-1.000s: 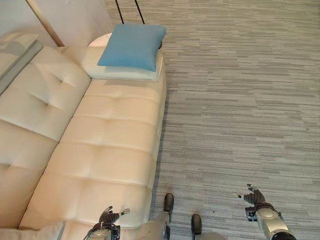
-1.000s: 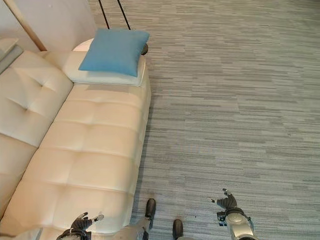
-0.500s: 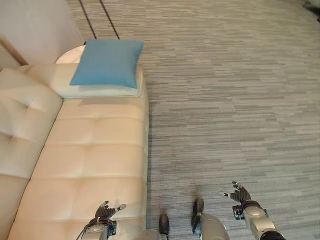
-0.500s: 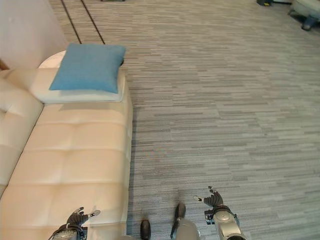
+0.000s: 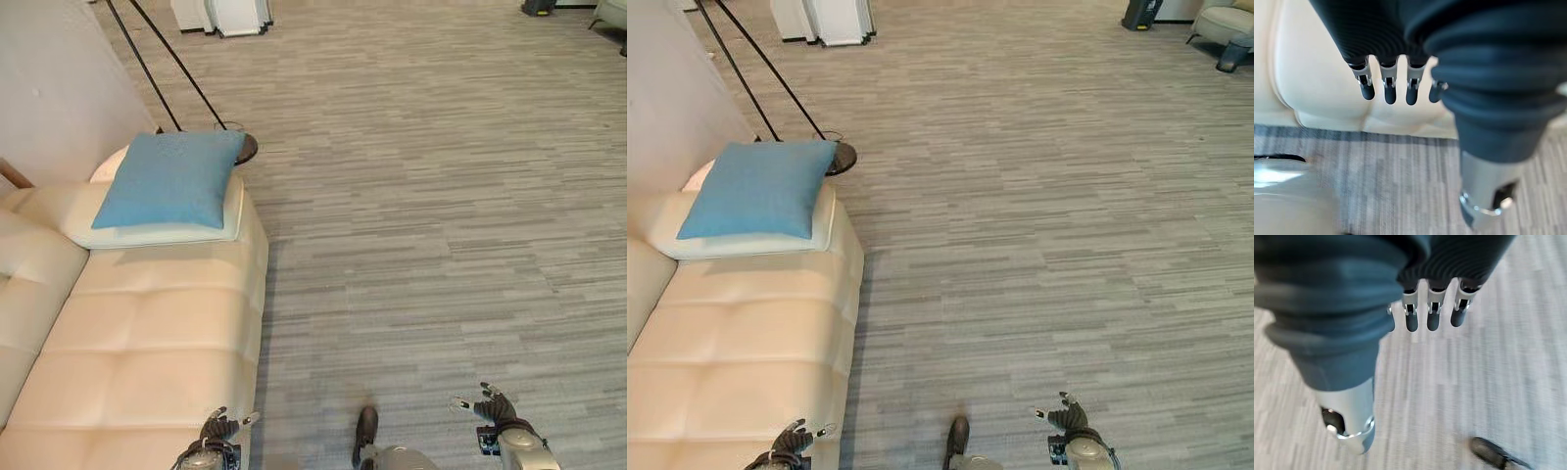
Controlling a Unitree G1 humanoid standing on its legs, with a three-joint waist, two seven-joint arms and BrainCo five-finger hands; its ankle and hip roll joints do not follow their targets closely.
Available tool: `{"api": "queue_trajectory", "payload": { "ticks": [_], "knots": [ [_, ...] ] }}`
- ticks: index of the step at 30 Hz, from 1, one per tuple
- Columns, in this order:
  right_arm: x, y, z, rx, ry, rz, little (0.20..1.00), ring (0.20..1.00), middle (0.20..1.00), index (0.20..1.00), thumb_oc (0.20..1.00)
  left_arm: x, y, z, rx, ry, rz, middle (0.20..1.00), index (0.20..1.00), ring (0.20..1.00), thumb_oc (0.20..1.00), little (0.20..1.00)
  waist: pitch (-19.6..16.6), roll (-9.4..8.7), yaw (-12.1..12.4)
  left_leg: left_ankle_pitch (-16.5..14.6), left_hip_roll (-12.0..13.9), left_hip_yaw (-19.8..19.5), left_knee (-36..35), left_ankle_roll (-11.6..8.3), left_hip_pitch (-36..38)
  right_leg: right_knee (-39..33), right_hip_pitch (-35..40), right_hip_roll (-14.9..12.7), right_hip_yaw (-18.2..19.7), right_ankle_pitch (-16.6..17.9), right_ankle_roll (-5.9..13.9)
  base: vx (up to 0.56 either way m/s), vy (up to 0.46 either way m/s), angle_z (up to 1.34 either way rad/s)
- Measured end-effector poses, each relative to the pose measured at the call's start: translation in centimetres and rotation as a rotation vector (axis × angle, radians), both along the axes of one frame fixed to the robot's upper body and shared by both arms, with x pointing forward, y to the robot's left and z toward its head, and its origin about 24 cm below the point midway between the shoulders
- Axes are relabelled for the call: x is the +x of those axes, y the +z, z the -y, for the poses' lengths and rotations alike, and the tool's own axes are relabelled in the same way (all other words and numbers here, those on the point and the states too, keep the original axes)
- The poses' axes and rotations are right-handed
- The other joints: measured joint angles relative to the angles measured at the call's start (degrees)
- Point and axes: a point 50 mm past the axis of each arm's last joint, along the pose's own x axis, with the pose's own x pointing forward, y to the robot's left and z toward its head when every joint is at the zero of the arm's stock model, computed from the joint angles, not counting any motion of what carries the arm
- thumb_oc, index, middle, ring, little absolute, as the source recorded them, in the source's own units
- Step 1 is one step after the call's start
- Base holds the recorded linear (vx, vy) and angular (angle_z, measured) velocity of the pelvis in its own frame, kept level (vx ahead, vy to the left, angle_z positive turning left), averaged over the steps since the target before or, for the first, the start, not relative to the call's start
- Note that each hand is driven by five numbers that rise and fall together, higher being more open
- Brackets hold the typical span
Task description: Pick up all the scattered cushions and arrange them neatly on the sofa.
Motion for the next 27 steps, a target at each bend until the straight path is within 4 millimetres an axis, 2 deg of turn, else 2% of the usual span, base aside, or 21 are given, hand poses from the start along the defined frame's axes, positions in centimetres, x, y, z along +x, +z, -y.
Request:
{"api": "queue_trajectory", "payload": {
  "ticks": [2, 3, 5, 6, 7, 8, 10, 12, 14, 15, 16, 17, 18, 20, 21, 22, 23, 24, 25, 26, 27],
  "knots": [
    [-0.2, -0.3, -0.4, 0.024, -0.010, -0.009, 1.000, 1.000, 1.000, 1.000, 1.000, 0.1, 0.1, -0.3, 0.003, 0.008, 0.005, 1.000, 1.000, 1.000, 1.000, 1.000, 0.45, -0.45, 0.45, -0.65, -2.04, 1.33, -3.13, 1.68, -5.06, -0.29, 1.86, -0.02, -0.24, -1.53, -2.00, 0.41, -0.079, 0.04],
    [0.1, -0.2, -0.6, 0.027, -0.010, -0.002, 1.000, 1.000, 1.000, 1.000, 1.000, 0.6, 0.3, -0.3, -0.005, 0.021, 0.027, 1.000, 1.000, 1.000, 1.000, 1.000, 1.12, -1.52, 0.63, 0.01, -3.81, 3.21, -18.38, 3.99, -6.39, -0.35, 2.90, -0.37, 0.10, -3.41, -1.13, 0.53, -0.027, 0.10],
    [0.2, -0.2, -0.6, 0.028, -0.007, -0.001, 1.000, 1.000, 1.000, 1.000, 1.000, 0.7, 0.4, -0.4, -0.001, 0.021, 0.027, 1.000, 1.000, 1.000, 1.000, 1.000, 1.45, -1.98, 0.89, 2.84, -5.05, 3.89, -36.13, 6.25, -5.25, -0.34, 4.22, -0.22, 0.05, -3.46, 0.15, 0.45, 0.017, -0.13],
    [0.2, -0.2, -0.7, 0.023, 0.002, -0.005, 1.000, 1.000, 1.000, 1.000, 1.000, 0.0, 0.2, -0.5, 0.002, 0.026, 0.009, 1.000, 1.000, 1.000, 1.000, 1.000, 1.55, -1.85, 1.04, 6.27, -5.97, 3.13, -50.19, 5.60, -3.03, -0.32, 5.82, 0.39, 0.31, -4.85, 1.92, 0.41, 0.046, -0.14],
    [0.2, -0.2, -0.6, 0.020, 0.005, -0.008, 1.000, 1.000, 1.000, 1.000, 1.000, 0.0, 0.2, -0.6, 0.004, 0.025, 0.004, 1.000, 1.000, 1.000, 1.000, 1.000, 1.77, -1.48, 0.88, 7.42, -6.51, 2.83, -52.17, 5.57, -3.31, -0.28, 6.57, 0.73, 0.17, -4.98, 1.77, 0.28, 0.038, -0.16],
    [0.2, -0.2, -0.6, 0.011, 0.018, -0.016, 1.000, 1.000, 1.000, 1.000, 1.000, -0.1, 0.2, -0.6, 0.006, 0.021, -0.001, 1.000, 1.000, 1.000, 1.000, 1.000, 1.85, -1.26, 1.13, 8.68, -6.63, 2.74, -52.22, 5.05, -4.48, -0.33, 7.59, 1.44, 0.42, -6.08, 2.59, 0.28, 0.052, -0.03],
    [0.4, -0.1, -0.4, -0.003, 0.037, -0.019, 1.000, 1.000, 1.000, 1.000, 1.000, 0.0, 0.2, -0.9, 0.014, 0.022, -0.005, 1.000, 1.000, 1.000, 1.000, 1.000, 1.99, -0.76, 0.81, 9.41, -7.20, 1.79, -52.17, 5.15, -5.84, 0.02, 9.01, 2.64, 0.33, -6.81, 0.94, 0.52, 0.121, -0.09],
    [0.8, 0.0, -0.5, -0.009, 0.044, -0.019, 1.000, 1.000, 1.000, 1.000, 1.000, 0.0, 0.3, -1.2, 0.018, 0.041, -0.005, 1.000, 1.000, 1.000, 1.000, 1.000, 2.15, -1.33, 1.14, 10.85, -7.91, 5.15, -51.77, 7.26, -5.00, 0.01, 11.16, 2.89, 2.01, -9.48, 3.60, 0.65, 0.197, -0.28],
    [0.8, -0.1, -0.7, -0.002, 0.042, -0.020, 1.000, 1.000, 1.000, 1.000, 1.000, -0.6, 0.2, -1.5, 0.018, 0.070, -0.016, 1.000, 1.000, 1.000, 1.000, 1.000, 1.99, -2.51, 1.41, 12.28, -8.81, 8.69, -51.78, 10.06, -2.54, 0.02, 13.64, 1.99, 3.48, -11.61, 6.51, 0.50, 0.198, -0.34],
    [0.3, -0.4, -0.6, -0.001, 0.037, -0.037, 1.000, 1.000, 1.000, 1.000, 1.000, -0.8, 0.0, -1.5, 0.021, 0.071, -0.030, 1.000, 1.000, 1.000, 1.000, 1.000, 0.81, -2.81, 1.03, 12.95, -10.46, 9.80, -52.05, 12.60, -0.44, 0.26, 15.62, 1.54, 3.91, -12.11, 7.36, 0.74, 0.314, -0.26],
    [-0.3, -0.6, -0.5, -0.003, 0.030, -0.059, 1.000, 1.000, 1.000, 1.000, 1.000, -1.1, -0.2, -1.3, 0.019, 0.077, -0.046, 1.000, 1.000, 1.000, 1.000, 1.000, 0.15, -1.84, 1.01, 11.39, -9.95, 10.17, -52.16, 15.92, 1.30, 1.78, 16.49, 2.24, 4.91, -12.74, 8.17, 0.61, 0.274, -0.22],
    [-0.8, -1.0, -0.7, 0.007, 0.024, -0.076, 1.000, 1.000, 1.000, 1.000, 1.000, -1.5, -0.3, -1.3, 0.020, 0.080, -0.056, 1.000, 1.000, 1.000, 1.000, 1.000, -0.22, -2.00, 1.09, 13.38, -9.84, 10.51, -51.92, 18.20, 2.36, 4.17, 16.64, 1.90, 5.42, -13.72, 9.22, 0.30, 0.142, -0.23],
    [-1.1, -1.2, -1.1, 0.018, 0.024, -0.083, 1.000, 1.000, 1.000, 1.000, 1.000, -1.4, -0.3, -1.3, 0.021, 0.080, -0.055, 1.000, 1.000, 1.000, 1.000, 1.000, -0.48, -2.25, 1.09, 13.43, -9.90, 10.89, -51.71, 18.29, 3.15, 6.48, 16.34, 1.49, 5.40, -14.29, 10.07, 0.25, 0.130, -0.12],
    [-2.3, -2.0, -2.3, 0.060, 0.025, -0.109, 1.000, 1.000, 1.000, 1.000, 1.000, -0.7, 0.0, -1.4, 0.028, 0.061, -0.028, 1.000, 1.000, 1.000, 1.000, 1.000, -3.01, -3.56, 0.75, 12.89, -10.97, 10.09, -51.65, 20.57, 5.09, 22.15, 9.75, -3.30, 4.32, -18.75, 11.30, 0.39, 0.283, 0.10],
    [-2.3, -2.0, -2.3, 0.061, 0.025, -0.109, 1.000, 1.000, 1.000, 1.000, 1.000, -0.2, 0.2, -1.4, 0.028, 0.059, -0.014, 1.000, 1.000, 1.000, 1.000, 1.000, -3.09, -3.77, 0.57, 11.90, -11.71, 9.14, -51.64, 21.63, 5.38, 25.34, 8.20, -4.65, 4.25, -19.08, 11.87, 0.42, 0.335, 0.29],
    [-2.2, -1.9, -2.0, 0.057, 0.018, -0.106, 1.000, 1.000, 1.000, 1.000, 1.000, 1.0, 0.6, -1.3, 0.025, 0.050, 0.018, 1.000, 1.000, 1.000, 1.000, 1.000, -2.94, -3.98, 0.50, 10.94, -12.95, 8.66, -51.62, 22.63, 6.14, 37.77, 2.69, -8.88, 4.07, -17.62, 14.03, 0.21, 0.179, 0.46],
    [-2.1, -1.8, -1.9, 0.059, 0.008, -0.100, 1.000, 1.000, 1.000, 1.000, 1.000, 1.5, 0.7, -1.1, 0.026, 0.036, 0.028, 1.000, 1.000, 1.000, 1.000, 1.000, -2.86, -3.80, -0.19, 10.98, -13.82, 7.65, -51.60, 22.58, 6.81, 44.65, -0.15, -11.47, 3.59, -17.44, 14.04, 0.19, 0.136, 0.43],
    [-2.1, -1.8, -1.9, 0.059, 0.006, -0.098, 1.000, 1.000, 1.000, 1.000, 1.000, 1.7, 0.7, -1.1, 0.024, 0.034, 0.031, 1.000, 1.000, 1.000, 1.000, 1.000, -2.84, -3.63, -0.22, 10.90, -13.93, 7.04, -51.61, 22.66, 7.15, 45.89, -0.75, -11.85, 3.74, -17.52, 14.00, 0.17, 0.111, 0.56],
    [-1.6, -1.5, -1.8, 0.060, -0.002, -0.077, 1.000, 1.000, 1.000, 1.000, 1.000, 2.8, 1.1, -0.8, 0.023, 0.016, 0.062, 1.000, 1.000, 1.000, 1.000, 1.000, -1.77, -1.99, 0.13, 9.66, -13.79, 5.11, -51.61, 24.29, 10.09, 50.28, -4.85, -12.81, 5.65, -17.76, 13.91, 0.24, 0.139, 0.50],
    [-0.7, -1.1, -1.8, 0.059, 0.003, -0.045, 1.000, 1.000, 1.000, 1.000, 1.000, 3.2, 1.3, -0.7, 0.029, -0.008, 0.072, 1.000, 1.000, 1.000, 1.000, 1.000, -0.47, -0.11, 0.05, 7.85, -13.28, 3.70, -51.62, 23.15, 12.51, 53.11, -11.27, -12.27, 7.91, -18.85, 13.25, 0.32, 0.124, 0.55],
    [-0.2, -0.9, -2.0, 0.063, 0.013, -0.029, 1.000, 1.000, 1.000, 1.000, 1.000, 3.2, 1.4, -0.8, 0.033, -0.009, 0.072, 1.000, 1.000, 1.000, 1.000, 1.000, 0.66, 0.04, 0.04, 7.24, -13.68, 3.34, -51.63, 22.42, 13.94, 52.98, -16.69, -11.88, 10.00, -18.89, 13.11, 0.30, 0.080, 0.40]
  ]
}}
